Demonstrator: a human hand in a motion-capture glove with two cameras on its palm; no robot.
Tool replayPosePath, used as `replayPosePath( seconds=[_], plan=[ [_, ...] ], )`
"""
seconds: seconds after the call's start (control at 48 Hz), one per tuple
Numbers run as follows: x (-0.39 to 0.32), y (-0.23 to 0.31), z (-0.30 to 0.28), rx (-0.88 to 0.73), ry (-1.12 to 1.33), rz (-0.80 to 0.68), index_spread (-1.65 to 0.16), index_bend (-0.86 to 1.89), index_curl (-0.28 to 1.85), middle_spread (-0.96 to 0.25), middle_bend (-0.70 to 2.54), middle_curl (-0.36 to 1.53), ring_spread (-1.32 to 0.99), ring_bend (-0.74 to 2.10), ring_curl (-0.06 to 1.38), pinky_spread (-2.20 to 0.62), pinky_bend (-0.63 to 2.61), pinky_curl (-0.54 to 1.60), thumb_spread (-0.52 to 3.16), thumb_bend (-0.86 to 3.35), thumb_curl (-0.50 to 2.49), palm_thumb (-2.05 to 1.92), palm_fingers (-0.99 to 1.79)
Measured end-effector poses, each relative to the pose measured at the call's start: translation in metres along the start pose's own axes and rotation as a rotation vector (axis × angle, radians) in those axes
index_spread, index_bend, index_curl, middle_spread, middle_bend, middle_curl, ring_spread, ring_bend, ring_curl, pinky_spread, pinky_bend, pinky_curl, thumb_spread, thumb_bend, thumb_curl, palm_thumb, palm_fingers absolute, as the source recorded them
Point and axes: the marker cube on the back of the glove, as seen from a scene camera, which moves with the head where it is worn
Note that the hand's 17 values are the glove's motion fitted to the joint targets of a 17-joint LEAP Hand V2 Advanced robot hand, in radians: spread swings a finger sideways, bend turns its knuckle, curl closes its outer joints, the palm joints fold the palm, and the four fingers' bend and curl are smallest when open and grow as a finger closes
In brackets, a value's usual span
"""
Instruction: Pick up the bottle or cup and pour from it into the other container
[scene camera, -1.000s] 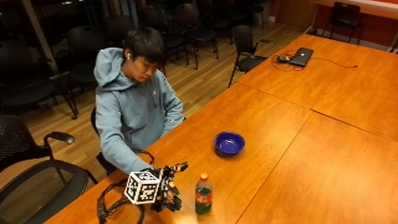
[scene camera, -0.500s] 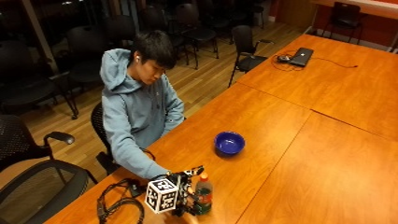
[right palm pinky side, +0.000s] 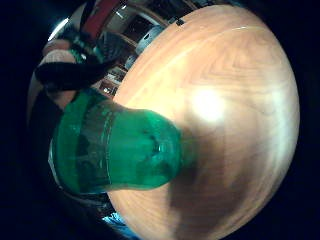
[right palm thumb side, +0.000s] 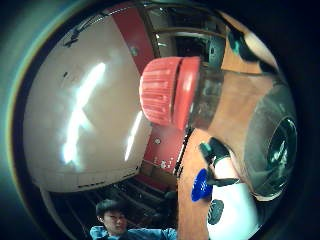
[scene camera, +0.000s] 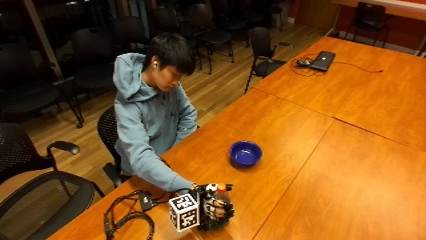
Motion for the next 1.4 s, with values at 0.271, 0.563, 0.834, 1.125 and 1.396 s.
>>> replayPosePath(
  seconds=[0.271, 0.563, 0.834, 1.125, 1.396],
  plan=[
    [-0.001, -0.001, 0.012, 0.038, -0.010, -0.041, -0.15, 0.18, 0.34, -0.01, 0.33, 0.40, -0.08, 0.57, 0.34, 0.03, 0.52, 0.25, 0.70, -0.01, 0.49, 1.01, 1.03],
    [-0.016, 0.013, 0.033, -0.039, 0.022, -0.060, -0.12, 0.14, 0.35, -0.02, 0.29, 0.43, -0.11, 0.51, 0.37, -0.06, 0.45, 0.27, 0.57, -0.03, 0.56, 1.02, 1.10],
    [-0.065, 0.032, 0.071, -0.216, 0.170, -0.162, -0.10, 0.14, 0.35, -0.03, 0.27, 0.45, -0.12, 0.50, 0.39, -0.09, 0.45, 0.30, 0.51, -0.04, 0.60, 1.01, 1.13],
    [-0.126, 0.058, 0.123, -0.441, 0.514, -0.323, -0.10, 0.14, 0.36, -0.03, 0.27, 0.47, -0.12, 0.50, 0.41, -0.12, 0.45, 0.33, 0.47, -0.04, 0.62, 1.00, 1.14],
    [-0.175, 0.068, 0.164, -0.624, 0.948, -0.485, -0.09, 0.14, 0.36, -0.03, 0.27, 0.48, -0.13, 0.50, 0.43, -0.13, 0.46, 0.35, 0.44, -0.04, 0.64, 0.99, 1.16]
  ],
)
